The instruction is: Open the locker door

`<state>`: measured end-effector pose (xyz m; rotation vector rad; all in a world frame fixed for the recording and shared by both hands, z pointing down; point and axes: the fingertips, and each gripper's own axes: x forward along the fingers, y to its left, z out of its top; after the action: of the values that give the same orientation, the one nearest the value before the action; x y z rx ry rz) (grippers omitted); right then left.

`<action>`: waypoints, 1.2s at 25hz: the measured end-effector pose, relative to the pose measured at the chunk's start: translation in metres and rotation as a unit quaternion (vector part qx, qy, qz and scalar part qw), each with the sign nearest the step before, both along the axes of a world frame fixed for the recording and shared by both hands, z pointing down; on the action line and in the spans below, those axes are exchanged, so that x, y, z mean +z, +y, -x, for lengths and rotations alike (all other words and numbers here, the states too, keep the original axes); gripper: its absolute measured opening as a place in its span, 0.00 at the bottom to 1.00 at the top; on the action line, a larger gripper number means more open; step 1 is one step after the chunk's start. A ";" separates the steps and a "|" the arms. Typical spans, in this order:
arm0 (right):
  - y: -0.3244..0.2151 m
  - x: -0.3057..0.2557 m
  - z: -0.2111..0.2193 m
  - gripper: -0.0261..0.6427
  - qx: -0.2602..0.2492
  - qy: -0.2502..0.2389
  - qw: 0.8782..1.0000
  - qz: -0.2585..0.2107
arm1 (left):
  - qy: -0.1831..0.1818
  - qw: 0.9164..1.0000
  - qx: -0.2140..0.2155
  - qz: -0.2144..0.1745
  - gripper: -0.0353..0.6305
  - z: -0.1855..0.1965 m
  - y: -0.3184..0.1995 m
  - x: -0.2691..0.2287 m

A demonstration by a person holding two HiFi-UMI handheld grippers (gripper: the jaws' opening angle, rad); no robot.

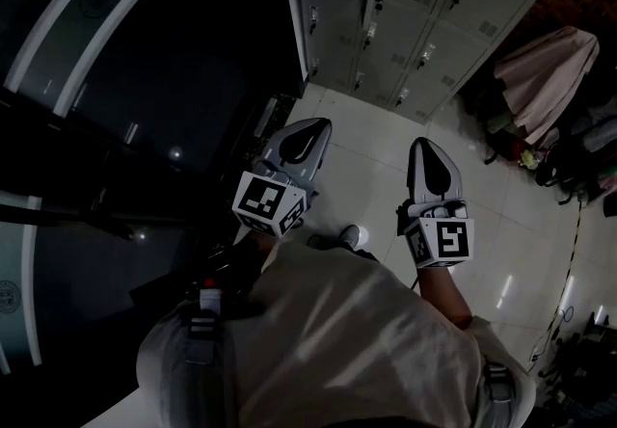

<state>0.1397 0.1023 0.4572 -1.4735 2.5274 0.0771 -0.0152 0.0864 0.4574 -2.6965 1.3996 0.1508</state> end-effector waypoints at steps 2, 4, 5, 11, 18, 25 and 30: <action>0.001 0.006 0.001 0.04 0.000 0.019 1.000 0.014 | 0.001 1.000 0.000 0.000 0.15 0.001 0.000 -0.001; 0.001 0.008 0.001 0.04 0.001 0.030 0.999 0.021 | 0.003 1.000 0.002 -0.003 0.15 0.002 0.001 -0.004; 0.000 0.009 0.002 0.04 0.000 0.030 0.999 0.022 | 0.003 1.000 0.004 -0.006 0.15 0.002 0.001 -0.006; 0.001 0.002 0.002 0.04 -0.004 0.019 1.000 0.012 | 0.007 1.000 0.003 -0.008 0.15 0.003 0.005 -0.009; -0.006 -0.006 0.004 0.04 -0.010 0.003 1.000 0.002 | 0.006 1.000 -0.002 -0.008 0.15 0.005 0.001 -0.010; -0.012 -0.007 0.008 0.04 -0.010 -0.016 1.000 -0.005 | 0.006 1.000 0.001 -0.001 0.15 0.008 -0.004 -0.004; -0.012 -0.001 0.016 0.04 -0.008 -0.001 1.000 0.006 | 0.006 1.000 -0.009 0.000 0.15 0.020 -0.006 0.000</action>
<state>0.1239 0.0905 0.4560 -1.4568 2.5431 0.0577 -0.0347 0.0801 0.4571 -2.6871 1.4273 0.1663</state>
